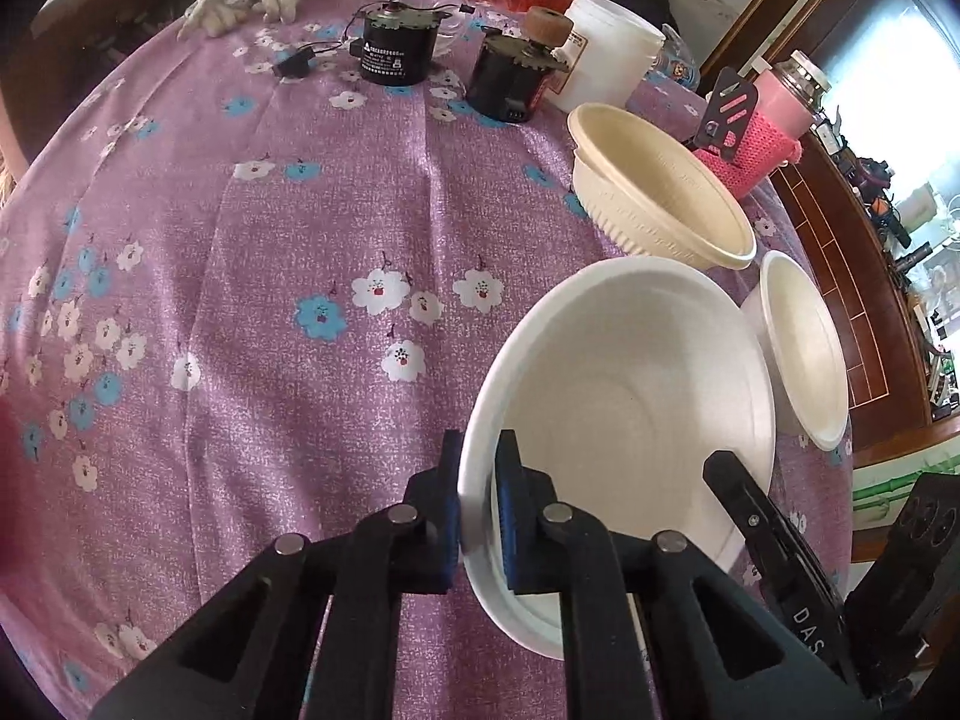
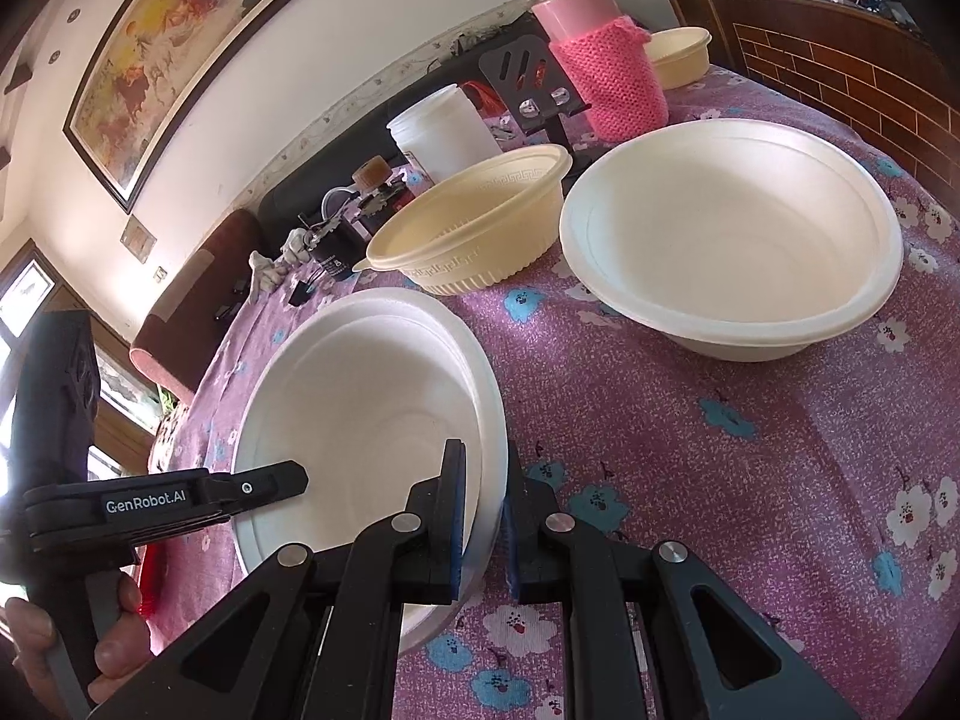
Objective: Organize plates and bowls
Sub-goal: 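Close the left gripper on the white bowl rim opposite the right gripper, then lift the white bowl with both grippers and carry it over the red plate stack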
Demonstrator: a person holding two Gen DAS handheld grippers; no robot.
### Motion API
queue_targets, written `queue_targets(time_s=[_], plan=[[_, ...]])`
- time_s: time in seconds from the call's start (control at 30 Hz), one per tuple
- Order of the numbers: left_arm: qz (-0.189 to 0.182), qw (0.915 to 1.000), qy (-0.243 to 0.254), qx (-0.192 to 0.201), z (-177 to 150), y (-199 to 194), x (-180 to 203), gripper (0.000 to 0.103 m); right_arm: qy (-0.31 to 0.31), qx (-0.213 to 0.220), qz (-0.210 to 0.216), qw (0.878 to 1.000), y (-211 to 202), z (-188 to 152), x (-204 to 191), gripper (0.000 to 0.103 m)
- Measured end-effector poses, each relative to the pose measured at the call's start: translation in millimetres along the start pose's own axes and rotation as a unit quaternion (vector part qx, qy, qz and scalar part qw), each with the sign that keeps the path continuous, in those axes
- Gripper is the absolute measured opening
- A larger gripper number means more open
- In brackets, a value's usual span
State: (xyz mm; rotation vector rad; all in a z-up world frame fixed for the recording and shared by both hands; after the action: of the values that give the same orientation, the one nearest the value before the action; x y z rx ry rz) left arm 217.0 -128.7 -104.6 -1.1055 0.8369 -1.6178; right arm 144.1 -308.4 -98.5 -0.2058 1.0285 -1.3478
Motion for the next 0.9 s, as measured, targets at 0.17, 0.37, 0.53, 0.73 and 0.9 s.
queue_targets(time_s=[0.17, 0.37, 0.53, 0.73, 0.9], plan=[[0.011, 0.9999, -0.002, 0.004, -6.0, -4.5, -3.8, 0.009, 0.004, 0.0, 0.009, 1.0, -1.8, -0.9, -1.3, 0.011], [0.013, 0.9999, -0.006, 0.003, -17.5, -11.4, -13.4, 0.009, 0.019, -0.007, 0.025, 0.999, -6.9, -6.0, -5.8, 0.009], [0.018, 0.9996, -0.018, 0.009, -29.4, -24.0, -32.8, 0.009, 0.005, -0.008, 0.028, 1.0, -11.4, -15.2, -24.4, 0.009], [0.037, 0.9983, -0.035, 0.028, -45.9, -50.9, -68.8, 0.009, 0.002, -0.03, 0.044, 0.999, -8.5, -34.6, -57.0, 0.008], [0.053, 0.9951, -0.057, 0.062, -55.4, -89.4, -108.8, 0.01, -0.03, -0.041, 0.065, 0.997, -8.0, -47.3, -107.6, 0.009]])
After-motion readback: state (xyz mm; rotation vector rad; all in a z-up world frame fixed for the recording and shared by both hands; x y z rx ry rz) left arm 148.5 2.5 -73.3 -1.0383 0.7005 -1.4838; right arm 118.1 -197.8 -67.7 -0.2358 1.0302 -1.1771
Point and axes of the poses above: each gripper's, at about its wrist camera, not at the fingertips, and y roughly the way its jaws point, x to its right, z to its top, the point moved 5 cm from there along y, roughly the way its jaws point
